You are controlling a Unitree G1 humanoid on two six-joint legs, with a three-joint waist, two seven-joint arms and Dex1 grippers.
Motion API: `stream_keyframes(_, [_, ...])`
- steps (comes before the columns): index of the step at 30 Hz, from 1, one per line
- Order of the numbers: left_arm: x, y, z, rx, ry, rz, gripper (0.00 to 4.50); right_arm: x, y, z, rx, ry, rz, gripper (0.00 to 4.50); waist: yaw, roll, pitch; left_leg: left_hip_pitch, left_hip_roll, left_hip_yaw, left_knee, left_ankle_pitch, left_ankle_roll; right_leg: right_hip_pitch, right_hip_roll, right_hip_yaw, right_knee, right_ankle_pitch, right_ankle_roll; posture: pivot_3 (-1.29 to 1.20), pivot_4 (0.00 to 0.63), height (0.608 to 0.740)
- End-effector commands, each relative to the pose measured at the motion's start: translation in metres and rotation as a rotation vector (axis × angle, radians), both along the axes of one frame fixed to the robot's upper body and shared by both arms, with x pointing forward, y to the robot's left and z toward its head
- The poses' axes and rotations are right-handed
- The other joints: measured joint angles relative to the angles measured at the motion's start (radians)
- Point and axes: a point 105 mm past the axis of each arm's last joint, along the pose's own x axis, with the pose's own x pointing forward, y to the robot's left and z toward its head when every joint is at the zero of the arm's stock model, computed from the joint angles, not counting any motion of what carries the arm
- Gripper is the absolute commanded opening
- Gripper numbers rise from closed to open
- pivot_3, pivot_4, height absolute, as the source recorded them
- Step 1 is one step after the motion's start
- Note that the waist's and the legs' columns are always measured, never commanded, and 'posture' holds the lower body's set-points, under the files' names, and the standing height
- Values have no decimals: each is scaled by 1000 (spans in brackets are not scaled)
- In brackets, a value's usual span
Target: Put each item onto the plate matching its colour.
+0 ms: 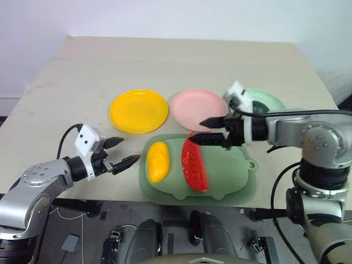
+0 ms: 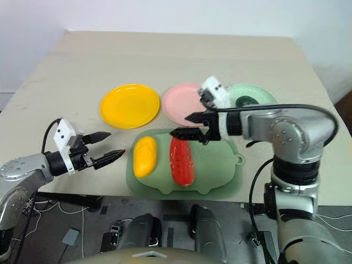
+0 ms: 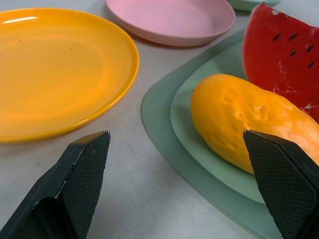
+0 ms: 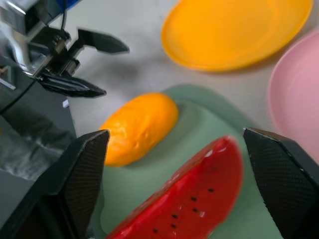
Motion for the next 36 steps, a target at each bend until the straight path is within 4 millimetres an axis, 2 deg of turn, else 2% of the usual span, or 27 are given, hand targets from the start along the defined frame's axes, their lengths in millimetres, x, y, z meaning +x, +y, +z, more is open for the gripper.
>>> stream_keyframes(1, [1,0,7,14,-34,-13,4500,-6,9,-4,-2,-2,5,4477,-2,0,0,0,0,0,0,0,0,0,1,0,0,0,0,0,150,740])
stream_keyframes(8, [-1,0,6,13,-32,-4,4500,-15,7,-33,-219,-28,-26,4477,-10,0,0,0,0,0,0,0,0,0,1,0,0,0,0,0,150,740])
stream_keyframes(12, [-3,1,6,12,-29,2,4500,-18,2,-41,-277,-32,-32,4477,-10,0,0,0,1,-1,0,0,0,0,1,0,0,0,0,0,150,740])
stream_keyframes(18, [-4,3,5,14,-27,15,4500,-15,-20,-62,-431,-60,-70,4477,-9,0,0,0,0,-1,0,0,0,0,0,0,-1,0,0,0,150,740])
stream_keyframes(21, [-5,2,4,15,-27,17,4500,-13,-24,-68,-464,-86,-67,3945,-9,0,0,1,1,-1,0,0,0,1,1,0,-1,0,0,0,150,740])
stream_keyframes(22, [-5,3,4,15,-28,19,4500,-12,-25,-68,-473,-102,-65,3643,-9,0,0,1,1,-1,0,0,0,1,1,0,-1,0,0,0,150,740])
stream_keyframes(25, [-4,4,5,17,-31,25,4500,-4,-26,-55,-446,-136,-65,2722,-8,-1,-1,1,1,-1,0,0,0,1,1,0,-1,0,0,0,150,740])
stream_keyframes(26, [-4,4,5,17,-32,27,4500,0,-25,-48,-433,-155,-67,2589,-8,-1,-1,1,1,-1,0,0,0,1,1,0,-1,0,0,0,150,740])
stream_keyframes(28, [-4,5,5,18,-33,28,4500,10,-24,-37,-414,-192,-80,2501,-9,-1,0,1,0,-1,0,0,0,1,1,0,-1,0,0,0,150,740])
stream_keyframes(31, [-4,5,7,20,-37,29,4500,49,-28,3,-381,-332,-165,2485,-14,0,0,0,1,0,0,0,0,0,1,0,-1,0,0,0,150,740])
stream_keyframes(32, [-4,5,7,20,-37,29,4500,58,-30,10,-387,-368,-179,2485,-13,0,0,0,0,1,0,0,0,-1,2,1,0,0,0,0,150,740])
stream_keyframes(36, [-3,5,8,21,-39,25,4500,99,-32,19,-427,-472,-214,2485,-11,0,0,0,0,0,-1,0,0,-2,3,1,-1,0,0,0,150,740])
